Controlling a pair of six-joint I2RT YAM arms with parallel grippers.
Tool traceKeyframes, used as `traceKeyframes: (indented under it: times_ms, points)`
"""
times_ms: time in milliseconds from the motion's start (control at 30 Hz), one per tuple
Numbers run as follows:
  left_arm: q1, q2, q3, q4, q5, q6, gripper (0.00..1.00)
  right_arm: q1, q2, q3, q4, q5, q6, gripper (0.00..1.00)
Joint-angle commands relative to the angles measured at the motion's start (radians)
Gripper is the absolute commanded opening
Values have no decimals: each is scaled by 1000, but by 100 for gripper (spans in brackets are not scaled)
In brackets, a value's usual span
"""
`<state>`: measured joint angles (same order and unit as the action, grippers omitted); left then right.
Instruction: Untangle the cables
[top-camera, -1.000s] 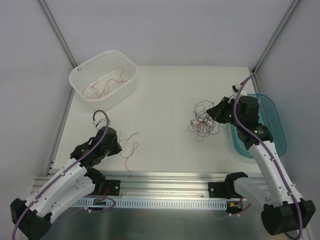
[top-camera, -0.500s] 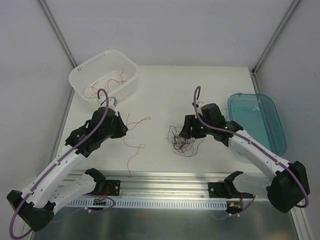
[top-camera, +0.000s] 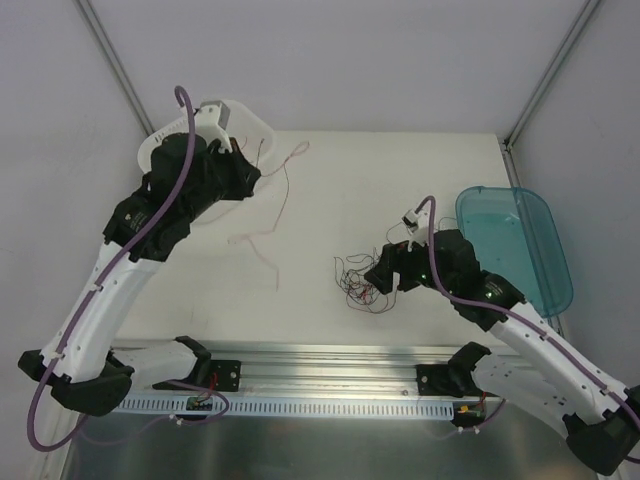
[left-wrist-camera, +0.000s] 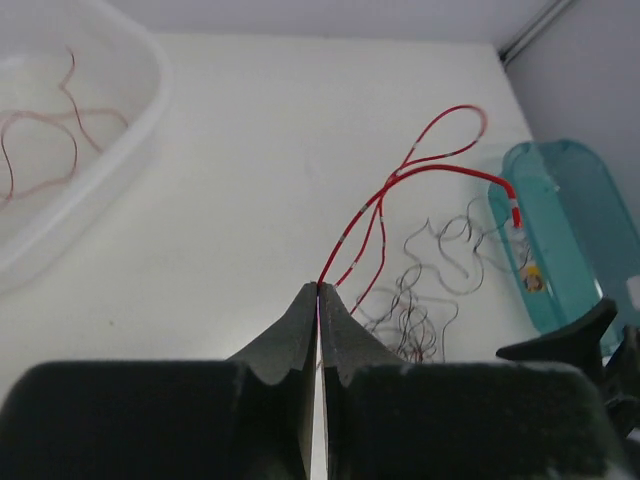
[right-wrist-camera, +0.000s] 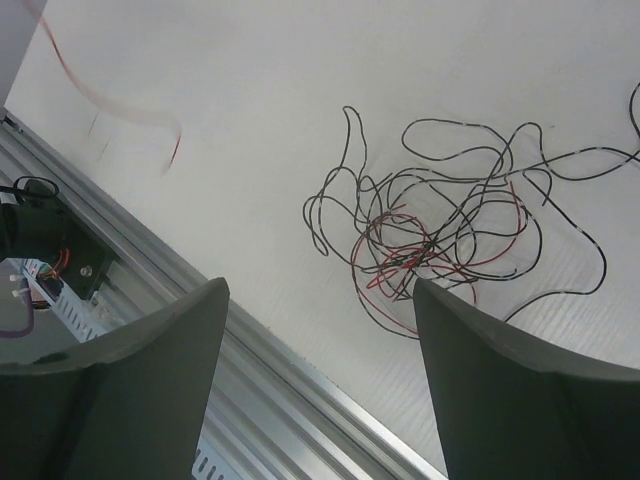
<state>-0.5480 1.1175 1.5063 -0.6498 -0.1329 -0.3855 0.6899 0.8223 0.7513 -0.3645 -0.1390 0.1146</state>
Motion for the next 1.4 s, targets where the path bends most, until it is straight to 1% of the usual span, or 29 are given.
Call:
traceKeyframes:
  times_ms: [0,100,200,333,467,500,600,700,967,1167,1367]
  points:
    - [17,50,222,13,-22,109,0,5,-80,-39,-13,26,-15,79]
    - [29,114,330,12,-54,163,0,5,-146,-72,-5,26,-15,79]
    - [43,166,478,12,-85,210,0,7,-187,-93,-7,27,-21,79]
    - [75,251,584,24,-155,281,0,7,-210,-115,-8,19,-23,79]
    - [164,343,661,56,-154,315,0,5,-216,-133,-11,7,-21,79]
    - [205,366,704,61,-146,313,0,5,-215,-136,-13,4,-21,79]
    - [259,439,787,71,-119,303,0,5,-215,-147,-11,-13,-15,79]
    - [319,487,830,87,-103,293,0,5,-216,-159,-8,-27,-7,79]
    - [454,535,807,133,-44,257,0,7,-218,-193,-8,-34,0,79]
    - [505,587,663,164,-20,241,0,5,-192,-207,13,-27,19,79]
    - [572,662,479,185,-48,206,0,5,-183,-207,9,-11,17,79]
